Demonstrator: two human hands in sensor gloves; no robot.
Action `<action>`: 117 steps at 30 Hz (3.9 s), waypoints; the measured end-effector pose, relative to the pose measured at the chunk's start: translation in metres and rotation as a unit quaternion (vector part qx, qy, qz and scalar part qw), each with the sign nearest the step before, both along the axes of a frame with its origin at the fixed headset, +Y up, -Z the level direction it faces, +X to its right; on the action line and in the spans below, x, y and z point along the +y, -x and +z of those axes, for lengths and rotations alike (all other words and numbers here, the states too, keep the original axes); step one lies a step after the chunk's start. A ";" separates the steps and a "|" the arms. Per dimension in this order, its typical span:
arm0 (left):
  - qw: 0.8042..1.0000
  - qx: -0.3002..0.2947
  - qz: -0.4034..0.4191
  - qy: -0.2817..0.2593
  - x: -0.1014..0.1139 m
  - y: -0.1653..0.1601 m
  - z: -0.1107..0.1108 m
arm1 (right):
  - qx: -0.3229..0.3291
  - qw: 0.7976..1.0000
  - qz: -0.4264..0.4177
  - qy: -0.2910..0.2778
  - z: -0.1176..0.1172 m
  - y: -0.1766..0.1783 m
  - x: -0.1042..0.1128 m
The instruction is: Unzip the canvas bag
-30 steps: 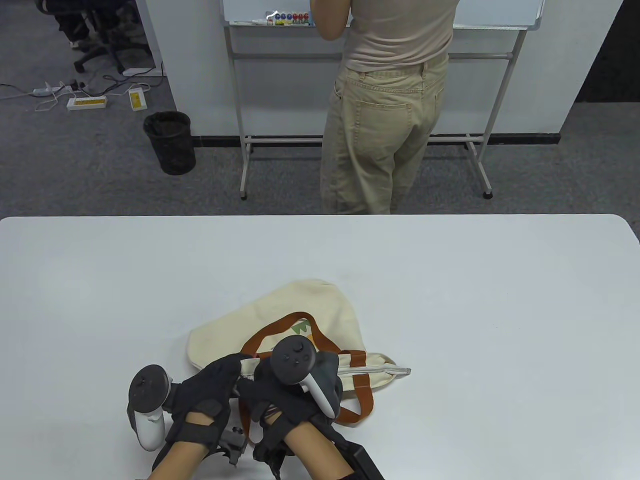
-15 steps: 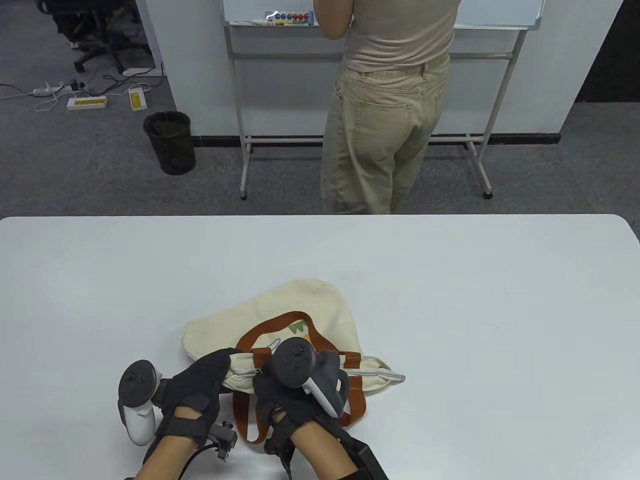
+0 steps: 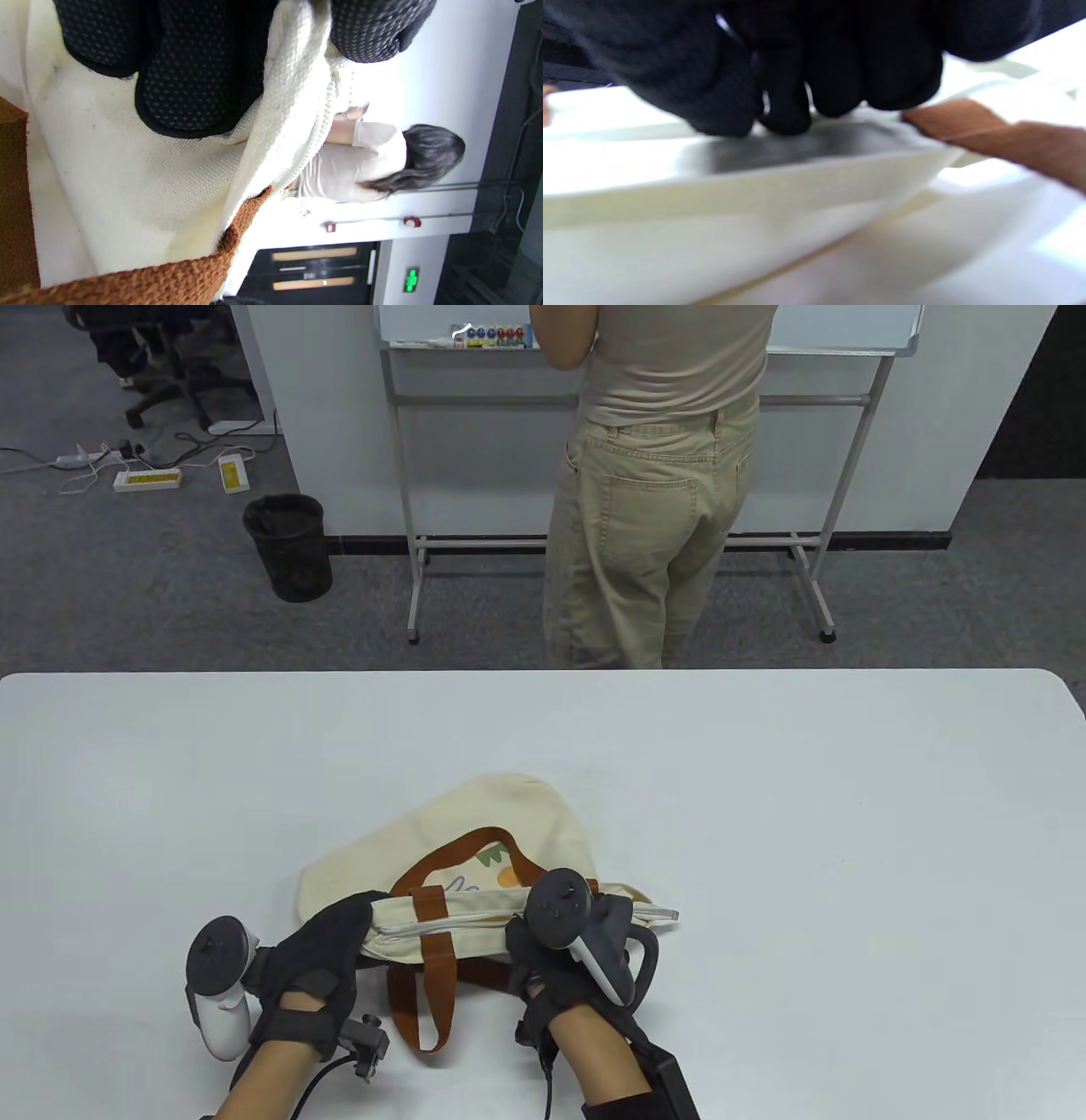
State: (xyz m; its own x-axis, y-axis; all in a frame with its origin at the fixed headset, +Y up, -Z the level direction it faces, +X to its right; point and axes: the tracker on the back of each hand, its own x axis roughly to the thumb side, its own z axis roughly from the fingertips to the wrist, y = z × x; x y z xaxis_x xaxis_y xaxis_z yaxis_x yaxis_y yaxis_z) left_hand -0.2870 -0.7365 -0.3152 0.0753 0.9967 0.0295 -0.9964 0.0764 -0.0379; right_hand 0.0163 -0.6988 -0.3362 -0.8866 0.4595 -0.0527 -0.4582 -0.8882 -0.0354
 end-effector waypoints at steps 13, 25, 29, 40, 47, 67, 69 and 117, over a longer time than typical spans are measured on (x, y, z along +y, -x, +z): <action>1.000 0.020 0.014 0.006 -0.002 0.017 -0.004 | -0.076 0.996 0.038 -0.013 -0.006 -0.050 -0.003; 0.998 0.053 0.036 0.013 -0.004 0.037 -0.004 | -0.193 0.980 0.009 0.038 -0.007 -0.114 -0.011; 0.997 0.052 0.050 0.020 -0.005 0.035 -0.004 | -0.162 0.987 -0.014 0.009 -0.007 -0.111 -0.009; 0.998 0.025 0.052 0.017 -0.004 0.023 -0.006 | 0.060 0.990 -0.125 -0.016 -0.007 -0.066 -0.001; 0.998 0.018 0.050 0.016 -0.003 0.026 -0.004 | 0.138 0.984 -0.096 0.059 -0.023 -0.043 -0.034; 0.980 0.085 -0.175 -0.049 0.017 0.038 0.001 | -0.031 0.956 -0.213 -0.198 -0.005 -0.038 -0.004; 0.969 0.083 -0.228 -0.051 0.016 0.034 0.000 | -0.038 0.946 -0.230 -0.224 -0.001 -0.036 -0.005; 0.841 0.042 -0.519 -0.149 0.030 0.008 0.006 | 0.128 0.981 -0.023 -0.143 0.011 -0.015 -0.009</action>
